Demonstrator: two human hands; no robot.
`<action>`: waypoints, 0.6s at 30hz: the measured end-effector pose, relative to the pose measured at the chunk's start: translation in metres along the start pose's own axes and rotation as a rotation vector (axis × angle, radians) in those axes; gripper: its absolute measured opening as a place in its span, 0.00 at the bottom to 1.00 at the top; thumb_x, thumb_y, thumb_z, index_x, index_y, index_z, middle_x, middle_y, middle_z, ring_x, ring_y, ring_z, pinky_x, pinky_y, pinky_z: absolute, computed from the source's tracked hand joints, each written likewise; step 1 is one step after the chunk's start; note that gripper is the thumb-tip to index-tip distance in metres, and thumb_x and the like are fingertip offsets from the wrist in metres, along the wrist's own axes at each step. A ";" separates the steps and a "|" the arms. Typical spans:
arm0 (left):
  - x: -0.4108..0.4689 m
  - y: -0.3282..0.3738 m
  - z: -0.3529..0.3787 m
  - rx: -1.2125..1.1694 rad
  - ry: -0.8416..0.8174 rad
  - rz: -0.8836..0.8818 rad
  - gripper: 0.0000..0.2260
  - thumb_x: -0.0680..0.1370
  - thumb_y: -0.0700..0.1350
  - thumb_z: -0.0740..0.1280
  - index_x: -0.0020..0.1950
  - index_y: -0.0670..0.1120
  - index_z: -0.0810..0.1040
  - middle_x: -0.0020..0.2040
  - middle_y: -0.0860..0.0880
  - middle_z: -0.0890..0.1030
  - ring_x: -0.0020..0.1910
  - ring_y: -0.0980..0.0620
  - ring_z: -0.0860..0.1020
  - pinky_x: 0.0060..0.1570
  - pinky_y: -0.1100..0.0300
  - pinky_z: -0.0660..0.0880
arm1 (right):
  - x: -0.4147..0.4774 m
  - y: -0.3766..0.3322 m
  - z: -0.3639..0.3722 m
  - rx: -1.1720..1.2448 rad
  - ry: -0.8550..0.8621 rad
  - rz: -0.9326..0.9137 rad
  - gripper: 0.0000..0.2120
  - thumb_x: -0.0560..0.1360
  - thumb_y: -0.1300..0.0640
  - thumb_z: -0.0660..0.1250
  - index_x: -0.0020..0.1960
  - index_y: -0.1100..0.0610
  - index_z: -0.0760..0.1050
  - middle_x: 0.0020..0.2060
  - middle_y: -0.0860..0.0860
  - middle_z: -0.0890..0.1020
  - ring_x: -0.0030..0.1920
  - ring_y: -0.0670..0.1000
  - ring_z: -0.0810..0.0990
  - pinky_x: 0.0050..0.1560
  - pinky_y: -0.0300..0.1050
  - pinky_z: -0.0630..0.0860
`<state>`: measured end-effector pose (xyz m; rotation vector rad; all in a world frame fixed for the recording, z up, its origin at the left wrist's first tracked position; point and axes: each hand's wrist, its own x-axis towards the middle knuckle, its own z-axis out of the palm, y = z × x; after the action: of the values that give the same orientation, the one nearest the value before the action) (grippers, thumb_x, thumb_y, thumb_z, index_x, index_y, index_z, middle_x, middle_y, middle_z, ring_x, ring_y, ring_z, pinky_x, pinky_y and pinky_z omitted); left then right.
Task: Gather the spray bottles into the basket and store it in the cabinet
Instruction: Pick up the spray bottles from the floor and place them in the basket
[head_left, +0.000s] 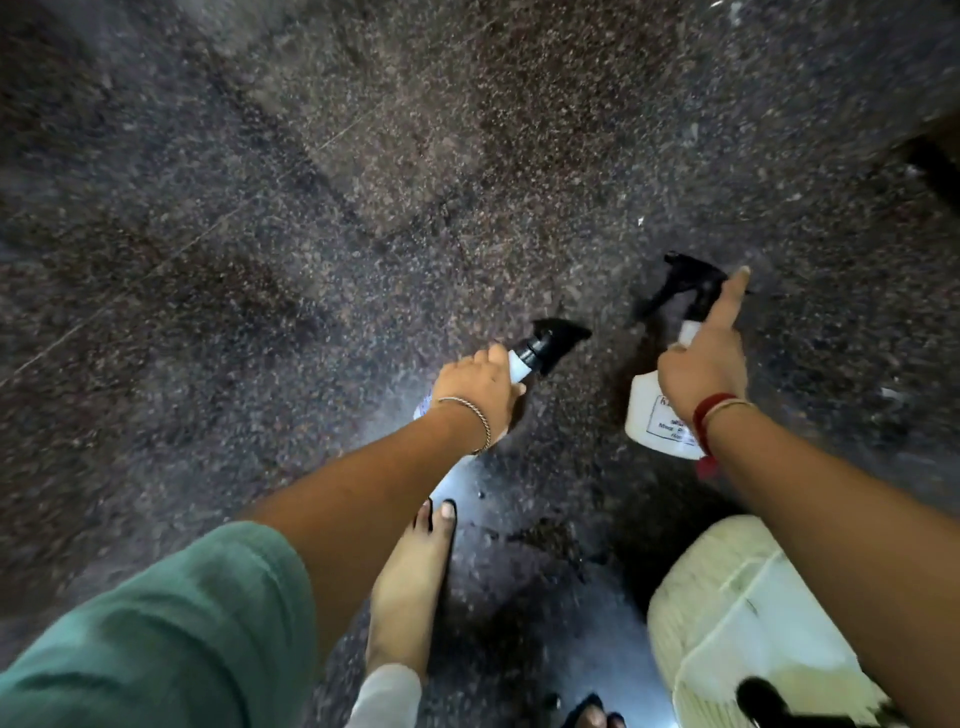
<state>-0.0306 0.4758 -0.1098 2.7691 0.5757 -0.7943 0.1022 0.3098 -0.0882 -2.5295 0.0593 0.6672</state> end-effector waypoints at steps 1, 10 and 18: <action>-0.012 0.001 0.000 -0.078 -0.001 -0.020 0.18 0.80 0.52 0.54 0.63 0.39 0.63 0.59 0.40 0.75 0.57 0.39 0.74 0.52 0.50 0.69 | -0.011 0.002 -0.004 -0.004 0.000 -0.047 0.45 0.75 0.64 0.61 0.75 0.43 0.32 0.60 0.64 0.75 0.43 0.61 0.78 0.46 0.55 0.75; -0.141 0.044 -0.057 -0.421 0.028 0.034 0.23 0.81 0.52 0.56 0.68 0.37 0.61 0.51 0.38 0.77 0.53 0.38 0.75 0.43 0.52 0.68 | -0.130 0.017 -0.115 0.168 -0.107 -0.335 0.50 0.76 0.59 0.65 0.67 0.29 0.26 0.30 0.43 0.67 0.25 0.44 0.65 0.29 0.39 0.61; -0.179 0.123 -0.127 -0.459 0.175 0.368 0.20 0.78 0.58 0.52 0.57 0.43 0.69 0.33 0.55 0.66 0.30 0.55 0.67 0.30 0.61 0.60 | -0.204 0.069 -0.205 0.298 0.076 -0.317 0.48 0.73 0.61 0.68 0.74 0.34 0.38 0.35 0.56 0.81 0.28 0.52 0.78 0.28 0.52 0.76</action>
<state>-0.0591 0.3464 0.1042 2.4182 0.2229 -0.2945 0.0033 0.1308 0.1280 -2.2102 -0.1980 0.4015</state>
